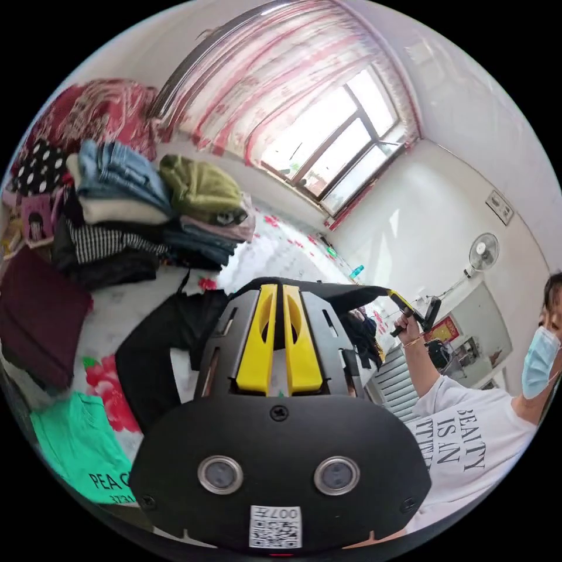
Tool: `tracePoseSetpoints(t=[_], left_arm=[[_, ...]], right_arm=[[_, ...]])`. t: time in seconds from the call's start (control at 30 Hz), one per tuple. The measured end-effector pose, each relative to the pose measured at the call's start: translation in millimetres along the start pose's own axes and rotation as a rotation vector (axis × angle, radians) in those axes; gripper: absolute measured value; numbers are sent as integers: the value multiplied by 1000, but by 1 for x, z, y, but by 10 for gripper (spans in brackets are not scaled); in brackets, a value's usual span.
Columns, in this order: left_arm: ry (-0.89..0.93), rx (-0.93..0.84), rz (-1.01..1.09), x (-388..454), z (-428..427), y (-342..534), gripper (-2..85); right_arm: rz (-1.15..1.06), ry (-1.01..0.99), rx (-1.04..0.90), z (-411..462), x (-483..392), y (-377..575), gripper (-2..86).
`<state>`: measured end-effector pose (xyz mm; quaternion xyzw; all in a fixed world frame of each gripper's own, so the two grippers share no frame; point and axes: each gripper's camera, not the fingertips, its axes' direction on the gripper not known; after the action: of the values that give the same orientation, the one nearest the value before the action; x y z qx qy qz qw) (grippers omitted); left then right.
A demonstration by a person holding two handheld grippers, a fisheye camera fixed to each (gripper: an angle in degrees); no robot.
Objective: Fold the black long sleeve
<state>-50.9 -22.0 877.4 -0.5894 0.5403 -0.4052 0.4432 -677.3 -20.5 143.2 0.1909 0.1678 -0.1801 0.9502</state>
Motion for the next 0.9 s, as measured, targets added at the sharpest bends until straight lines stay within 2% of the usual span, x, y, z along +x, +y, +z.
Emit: tracePoseSetpoints(t=[0.07,0.2,0.3,0.47,0.57,0.9], left_arm=[[17,45,81,24,-23,0,-7],[21,31,142,44,-43,51,-8],[-8,-134,39,20,-16,114,-7],[-26,-429,-371,-59,60,240,-7],[-64,-561,-526,-87,87,287,-6],[-95,-639,-531,-79,95,310,-2]], right_arm=[[-70,57,147,-64,-27,-2,-3],[-113,62,152,-109,-58,57,-3],[-65,39,10,-101,-69,138,-3],[91,-33,-465,10,-83,302,-3],[117,-85,-686,68,-97,367,-3],[85,-118,-841,91,-125,434,-2]])
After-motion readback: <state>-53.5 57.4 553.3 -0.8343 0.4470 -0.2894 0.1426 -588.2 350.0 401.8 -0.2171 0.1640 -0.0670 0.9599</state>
